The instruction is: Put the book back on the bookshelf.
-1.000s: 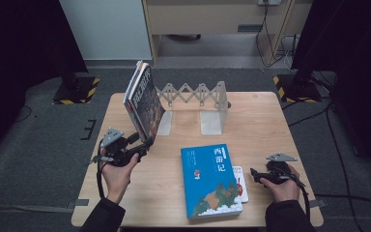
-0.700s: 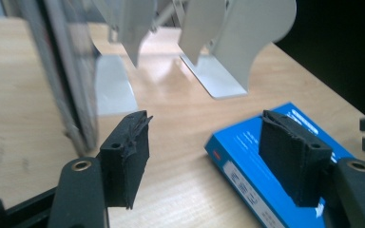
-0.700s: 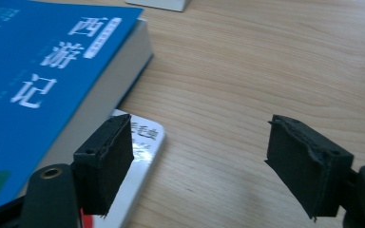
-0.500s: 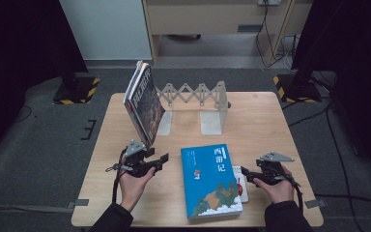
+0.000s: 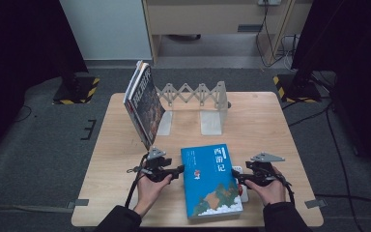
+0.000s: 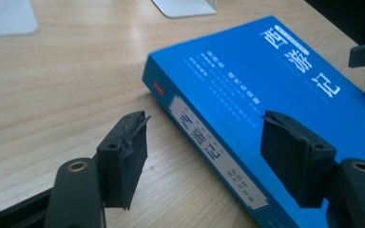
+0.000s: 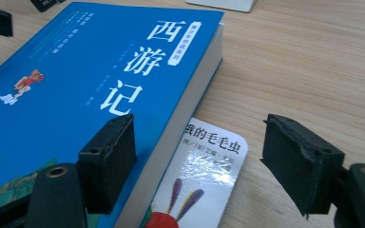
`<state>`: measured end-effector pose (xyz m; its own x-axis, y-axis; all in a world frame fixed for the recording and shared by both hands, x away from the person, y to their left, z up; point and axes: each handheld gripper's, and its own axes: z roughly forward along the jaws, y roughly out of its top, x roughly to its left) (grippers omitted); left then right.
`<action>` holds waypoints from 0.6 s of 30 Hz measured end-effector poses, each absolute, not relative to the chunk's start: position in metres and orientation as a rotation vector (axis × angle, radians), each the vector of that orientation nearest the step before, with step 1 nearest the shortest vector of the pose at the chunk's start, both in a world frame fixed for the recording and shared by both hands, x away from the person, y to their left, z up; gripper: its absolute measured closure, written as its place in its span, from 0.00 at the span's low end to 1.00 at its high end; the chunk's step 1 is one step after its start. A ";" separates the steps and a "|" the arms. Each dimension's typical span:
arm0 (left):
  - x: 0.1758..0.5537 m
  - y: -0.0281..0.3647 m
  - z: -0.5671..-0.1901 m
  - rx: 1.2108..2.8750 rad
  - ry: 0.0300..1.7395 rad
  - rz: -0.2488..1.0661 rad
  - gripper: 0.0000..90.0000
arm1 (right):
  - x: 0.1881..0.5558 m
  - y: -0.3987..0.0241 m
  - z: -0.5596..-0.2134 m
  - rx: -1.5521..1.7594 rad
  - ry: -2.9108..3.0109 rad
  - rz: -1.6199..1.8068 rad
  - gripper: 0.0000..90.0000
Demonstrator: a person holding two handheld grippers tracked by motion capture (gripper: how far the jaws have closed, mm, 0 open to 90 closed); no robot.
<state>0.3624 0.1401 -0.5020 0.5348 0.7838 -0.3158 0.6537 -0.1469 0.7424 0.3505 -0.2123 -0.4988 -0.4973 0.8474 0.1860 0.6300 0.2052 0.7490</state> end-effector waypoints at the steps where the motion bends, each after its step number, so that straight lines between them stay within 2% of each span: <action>1: 0.363 0.139 -0.504 1.870 1.178 0.173 0.35 | 0.351 -0.211 -0.499 1.393 2.222 1.175 0.30; 13: 0.373 0.137 -0.521 1.802 1.216 0.034 0.28 | 0.349 -0.202 -0.503 1.421 2.247 1.212 0.29; 18: 0.377 0.133 -0.529 1.766 1.208 -0.063 0.25 | 0.349 -0.199 -0.504 1.421 2.260 1.226 0.29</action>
<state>0.3769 0.1325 -0.5287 0.5085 0.6920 -0.5124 0.7415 -0.0494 0.6692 0.3489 -0.1988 -0.5044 -0.5160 0.8212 0.2435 0.6518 0.1921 0.7337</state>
